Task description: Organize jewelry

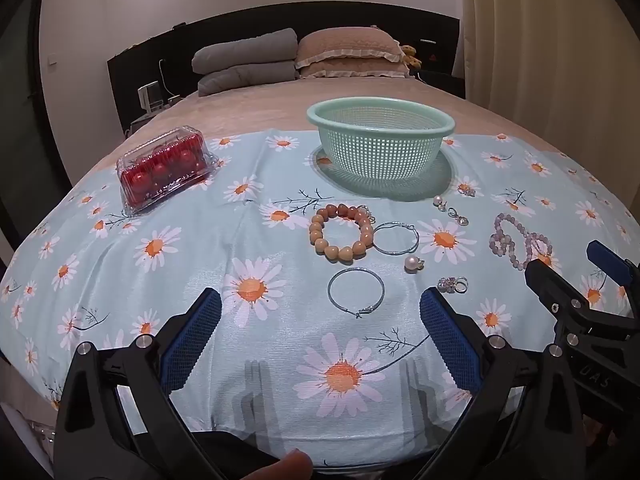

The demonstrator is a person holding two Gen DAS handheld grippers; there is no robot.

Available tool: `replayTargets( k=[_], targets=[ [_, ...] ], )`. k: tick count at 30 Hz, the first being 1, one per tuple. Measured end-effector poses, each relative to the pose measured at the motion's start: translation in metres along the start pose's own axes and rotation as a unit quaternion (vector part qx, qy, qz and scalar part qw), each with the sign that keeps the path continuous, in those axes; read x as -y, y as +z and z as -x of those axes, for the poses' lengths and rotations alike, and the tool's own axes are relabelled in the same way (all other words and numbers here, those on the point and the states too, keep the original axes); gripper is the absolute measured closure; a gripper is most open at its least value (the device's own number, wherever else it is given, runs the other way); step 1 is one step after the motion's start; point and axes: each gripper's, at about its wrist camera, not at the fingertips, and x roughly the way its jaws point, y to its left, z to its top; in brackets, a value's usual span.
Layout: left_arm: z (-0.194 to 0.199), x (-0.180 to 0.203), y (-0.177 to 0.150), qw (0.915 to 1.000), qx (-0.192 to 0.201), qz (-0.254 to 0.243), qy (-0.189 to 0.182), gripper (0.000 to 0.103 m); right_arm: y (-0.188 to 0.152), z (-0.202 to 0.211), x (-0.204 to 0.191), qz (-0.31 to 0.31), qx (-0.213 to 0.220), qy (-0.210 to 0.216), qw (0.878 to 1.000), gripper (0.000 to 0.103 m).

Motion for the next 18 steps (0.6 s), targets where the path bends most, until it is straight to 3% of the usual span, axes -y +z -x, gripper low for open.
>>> replayTargets(
  k=[18],
  targets=[
    [-0.0028, -0.0033, -0.0007, 0.9997, -0.008, 0.003, 0.022, 0.006, 0.0012, -0.0071, -0.0069, 0.006, -0.014, 0.003, 1.0, 0.008]
  ],
)
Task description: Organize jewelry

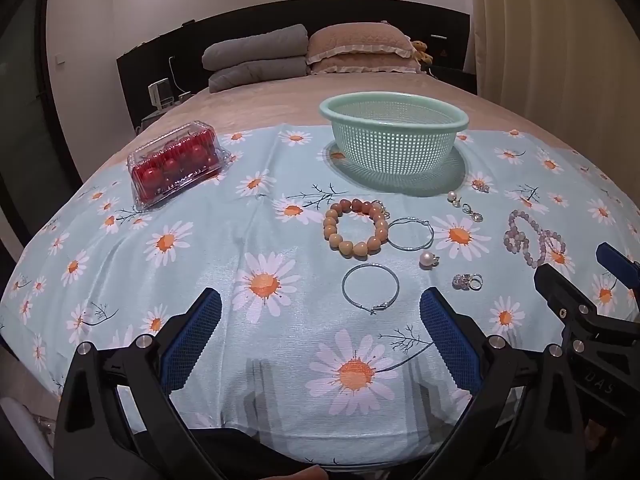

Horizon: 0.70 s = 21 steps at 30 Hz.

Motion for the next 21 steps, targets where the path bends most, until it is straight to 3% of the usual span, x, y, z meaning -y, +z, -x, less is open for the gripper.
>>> replayTargets(
  k=[21],
  targets=[
    [-0.0035, 0.0033, -0.0017, 0.9999, -0.012, -0.01, 0.004, 0.006, -0.0034, 0.0017, 0.0003, 0.006, -0.003, 0.001, 1.0, 0.008]
  ],
)
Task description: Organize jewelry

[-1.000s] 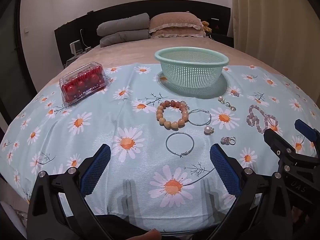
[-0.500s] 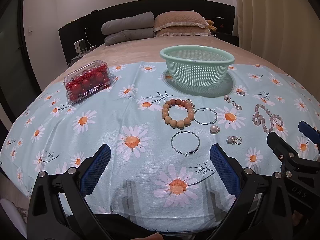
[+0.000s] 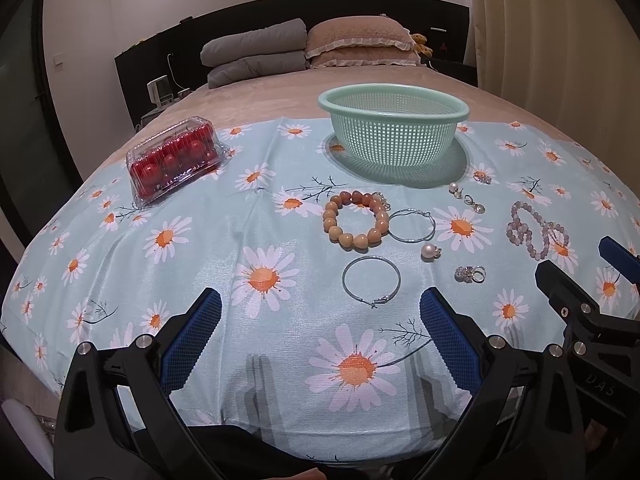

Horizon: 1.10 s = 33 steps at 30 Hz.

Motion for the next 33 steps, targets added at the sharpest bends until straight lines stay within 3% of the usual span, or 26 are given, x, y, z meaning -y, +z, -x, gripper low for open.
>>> replayTargets(
  k=[16, 25, 33],
  targets=[
    [0.0, -0.002, 0.001, 1.0, -0.004, 0.006, -0.002, 0.006, 0.002, -0.002, 0.007, -0.016, -0.005, 0.006, 1.0, 0.008],
    [-0.016, -0.004, 0.006, 0.9993, -0.036, 0.009, -0.006, 0.006, 0.005, -0.014, 0.021, -0.043, -0.03, 0.013, 0.999, 0.008],
    [-0.042, -0.009, 0.013, 0.9956, -0.089, 0.021, -0.024, 0.006, 0.015, -0.036, 0.027, -0.045, -0.061, 0.004, 0.997, 0.008]
  ],
)
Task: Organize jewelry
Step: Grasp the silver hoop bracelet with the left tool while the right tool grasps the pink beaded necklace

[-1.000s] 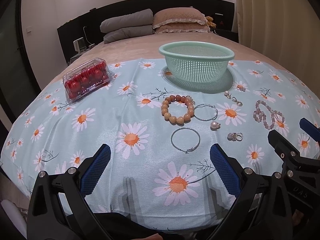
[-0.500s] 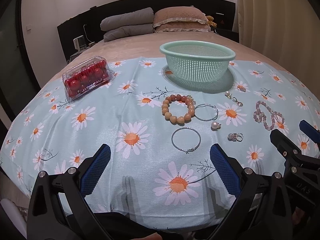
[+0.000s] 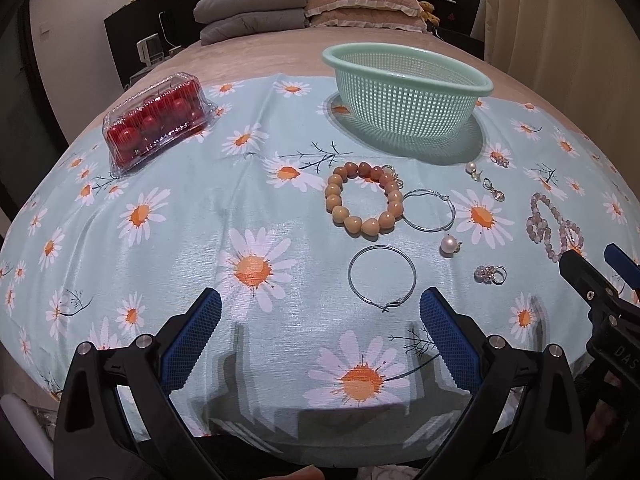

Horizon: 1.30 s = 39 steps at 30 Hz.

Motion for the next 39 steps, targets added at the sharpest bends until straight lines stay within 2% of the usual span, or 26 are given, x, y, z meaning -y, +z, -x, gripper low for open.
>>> replayTargets(
  k=[4, 10, 15, 18, 23, 25, 28, 29, 31, 32, 33, 34, 35, 36, 39],
  targets=[
    [-0.017, 0.002, 0.006, 0.9991, -0.037, -0.003, -0.019, 0.006, 0.009, -0.018, 0.006, -0.01, -0.029, -0.002, 1.0, 0.008],
    [-0.04, 0.002, 0.013, 0.9961, -0.078, -0.001, -0.042, 0.006, 0.025, -0.041, 0.005, 0.009, -0.053, -0.014, 0.998, 0.008],
    [-0.053, 0.006, 0.018, 0.9953, -0.088, -0.01, -0.039, 0.004, 0.033, -0.069, 0.004, 0.019, -0.089, -0.026, 0.995, 0.006],
    [-0.054, 0.012, 0.014, 0.9963, -0.081, -0.021, -0.02, 0.004, 0.029, -0.074, 0.0, 0.037, -0.083, -0.05, 0.995, 0.006],
    [-0.051, 0.013, 0.014, 0.9969, -0.076, -0.016, -0.011, 0.004, 0.02, -0.072, 0.002, 0.027, -0.057, -0.048, 0.997, 0.006],
    [-0.05, 0.013, 0.013, 0.9971, -0.075, -0.014, -0.009, 0.004, 0.022, -0.072, 0.004, 0.026, -0.066, -0.043, 0.997, 0.006],
    [-0.047, 0.014, 0.012, 0.9975, -0.067, -0.017, -0.015, 0.013, 0.023, -0.069, 0.007, 0.026, -0.068, -0.03, 0.997, 0.008],
    [-0.045, 0.016, 0.011, 0.9975, -0.064, -0.023, -0.019, 0.016, 0.022, -0.068, 0.006, 0.035, -0.067, -0.027, 0.997, 0.012],
    [-0.039, 0.024, 0.008, 0.9973, -0.053, -0.043, -0.027, 0.033, 0.021, -0.063, 0.003, 0.049, -0.061, -0.014, 0.997, 0.033],
    [-0.036, 0.027, 0.006, 0.997, -0.047, -0.054, -0.03, 0.038, 0.02, -0.061, 0.003, 0.052, -0.057, -0.014, 0.997, 0.049],
    [-0.034, 0.031, 0.005, 0.9965, -0.044, -0.063, -0.034, 0.047, 0.02, -0.06, 0.005, 0.047, -0.059, -0.009, 0.997, 0.06],
    [-0.033, 0.033, 0.005, 0.9959, -0.043, -0.069, -0.039, 0.057, 0.02, -0.059, 0.009, 0.036, -0.059, -0.006, 0.998, 0.067],
    [-0.032, 0.034, 0.004, 0.9955, -0.048, -0.066, -0.048, 0.058, 0.021, -0.058, 0.015, 0.024, -0.058, -0.006, 0.998, 0.081],
    [-0.032, 0.033, 0.005, 0.9956, -0.048, -0.063, -0.051, 0.058, 0.022, -0.058, 0.021, 0.009, -0.059, 0.001, 0.998, 0.089],
    [-0.032, 0.027, 0.007, 0.9956, -0.05, -0.046, -0.065, 0.059, 0.024, -0.057, 0.042, -0.036, -0.067, 0.053, 0.996, 0.091]
  ],
)
